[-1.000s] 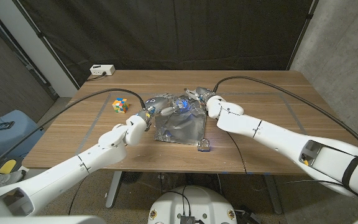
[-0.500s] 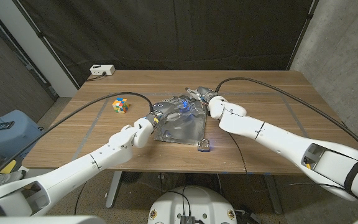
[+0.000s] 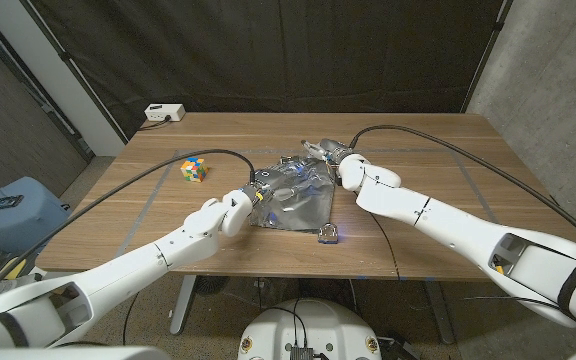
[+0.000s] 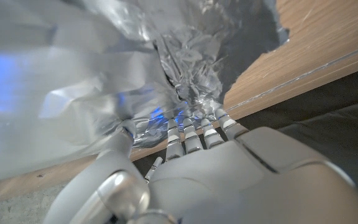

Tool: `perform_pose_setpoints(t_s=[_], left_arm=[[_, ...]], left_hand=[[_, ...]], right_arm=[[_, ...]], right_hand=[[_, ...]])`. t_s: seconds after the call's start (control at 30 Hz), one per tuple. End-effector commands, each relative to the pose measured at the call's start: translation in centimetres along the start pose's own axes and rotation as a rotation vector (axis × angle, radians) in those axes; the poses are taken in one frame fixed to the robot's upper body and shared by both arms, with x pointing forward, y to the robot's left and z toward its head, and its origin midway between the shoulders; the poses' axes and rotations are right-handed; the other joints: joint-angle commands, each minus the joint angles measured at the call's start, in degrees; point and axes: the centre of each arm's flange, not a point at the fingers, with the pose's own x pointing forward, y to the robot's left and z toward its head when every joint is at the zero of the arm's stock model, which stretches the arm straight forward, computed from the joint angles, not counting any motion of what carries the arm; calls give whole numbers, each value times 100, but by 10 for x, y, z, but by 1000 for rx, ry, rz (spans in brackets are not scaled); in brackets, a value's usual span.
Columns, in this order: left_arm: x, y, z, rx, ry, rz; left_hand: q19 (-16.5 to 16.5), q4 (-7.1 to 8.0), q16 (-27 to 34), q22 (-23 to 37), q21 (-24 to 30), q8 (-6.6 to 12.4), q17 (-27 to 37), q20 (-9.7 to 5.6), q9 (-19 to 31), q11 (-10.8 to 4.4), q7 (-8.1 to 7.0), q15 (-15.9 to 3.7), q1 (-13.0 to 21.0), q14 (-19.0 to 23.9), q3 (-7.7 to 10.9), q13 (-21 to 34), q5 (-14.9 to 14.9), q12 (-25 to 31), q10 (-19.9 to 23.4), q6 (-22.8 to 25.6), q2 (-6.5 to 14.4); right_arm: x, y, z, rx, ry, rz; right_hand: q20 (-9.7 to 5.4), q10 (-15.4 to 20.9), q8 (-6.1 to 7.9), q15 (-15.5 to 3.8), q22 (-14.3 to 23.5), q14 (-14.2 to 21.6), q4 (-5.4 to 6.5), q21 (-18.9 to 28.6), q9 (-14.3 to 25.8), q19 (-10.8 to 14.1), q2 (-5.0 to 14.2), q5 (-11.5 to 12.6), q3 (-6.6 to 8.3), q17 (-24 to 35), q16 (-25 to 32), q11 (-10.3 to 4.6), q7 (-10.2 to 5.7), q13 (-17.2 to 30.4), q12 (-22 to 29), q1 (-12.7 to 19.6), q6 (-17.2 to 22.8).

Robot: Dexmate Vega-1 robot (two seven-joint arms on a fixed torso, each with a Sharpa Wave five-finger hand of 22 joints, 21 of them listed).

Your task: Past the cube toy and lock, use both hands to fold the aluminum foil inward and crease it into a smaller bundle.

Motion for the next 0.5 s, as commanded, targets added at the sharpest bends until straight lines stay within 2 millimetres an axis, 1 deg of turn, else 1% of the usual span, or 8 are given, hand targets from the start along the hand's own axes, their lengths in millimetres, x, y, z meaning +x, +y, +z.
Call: perform_pose_setpoints(t_s=[0.03, 0.1, 0.17, 0.23, 0.27, 0.33, 0.43, 0.5], left_arm=[[4, -4, -1, 4, 22, -81], [4, -5, -2, 1, 27, -81], [4, -6, -2, 2, 36, -89], [4, -6, -3, -2, 48, -95], [3, -7, -3, -3, 54, -103], [3, -8, -4, 1, 77, -120], [3, -8, -6, 2, 104, -140], [2, -8, -8, 4, 117, -142]], left_hand=[[-90, 48, 12, 16, -15, -24, 26, -9, -5, 7, 5, 33, -115, -88, -49, -2, -36, 30, -90, -127, -3], [-112, 58, 13, 16, -20, -22, 27, -8, -5, 21, 2, 36, -129, -98, -54, -2, -44, 28, -107, -140, -1], [-124, 67, 16, 16, -22, -21, 28, -7, -6, 17, 1, 49, -143, -102, -59, -3, -51, 29, -116, -152, -1], [-139, 80, 17, 15, -23, -17, 29, -9, -7, 21, 1, 55, -164, -117, -68, -4, -63, 29, -132, -170, -4], [-151, 87, 19, 15, -25, -20, 30, -5, -7, 27, -19, 60, -177, -124, -74, -5, -70, 29, -141, -190, -6], [-274, 133, 4, 14, -50, -17, 33, 20, -11, 47, -88, 84, -254, -237, -105, -8, -114, 16, -247, -289, -13], [-364, 175, 2, 14, -61, -27, 37, 27, -13, 62, -133, 114, -327, -322, -138, -10, -151, 7, -341, -390, -25], [-383, 196, 4, 13, -57, -29, 39, 32, -14, 65, -139, 121, -359, -354, -150, -11, -167, 6, -375, -439, -25]], right_arm=[[-2, 1, -2, -2, -4, 5], [-2, 1, -2, -3, -8, 3], [-4, 1, -1, -14, -16, 1], [-5, 2, 0, -23, -24, -3], [-5, 2, 0, -30, -27, -6], [-6, 3, 0, -38, -32, -9], [-7, 4, -1, -58, -38, -21], [-7, 5, -3, -66, -50, -30]], right_hand=[[-7, 112, -18, 18, 2, 73, 1, 37, 19, 78, 450, 34, 67, -14, 31, -22, 4, 8, 43, -70, -47], [-1, 141, -19, 15, 0, 99, -11, 44, 19, 102, 439, 35, 78, -23, 37, -37, 0, 8, 53, -65, -60], [1, 154, -52, 4, -5, 140, -48, 47, 21, 134, 413, 34, 114, -52, 37, -60, -24, 5, 51, -46, -185], [12, 156, -75, 13, -7, 146, -76, 45, 21, 145, 387, 31, 134, -73, 28, -52, -38, 4, 48, -28, -287], [21, 153, -104, 18, -10, 153, -106, 42, 21, 152, 355, 27, 150, -95, 19, -44, -20, 3, 42, -8, -421], [33, 149, -113, 30, -11, 155, -123, 40, 22, 160, 325, 22, 156, -110, 12, -39, -7, 2, 37, 1, -507], [75, 128, -131, 60, -13, 159, -142, 33, 21, 162, 268, 8, 149, -130, 4, -23, -1, 1, 25, -4, -661], [90, 120, -131, 67, -14, 158, -143, 31, 21, 162, 251, 4, 142, -134, 2, -31, 6, 1, 21, -11, -695]])
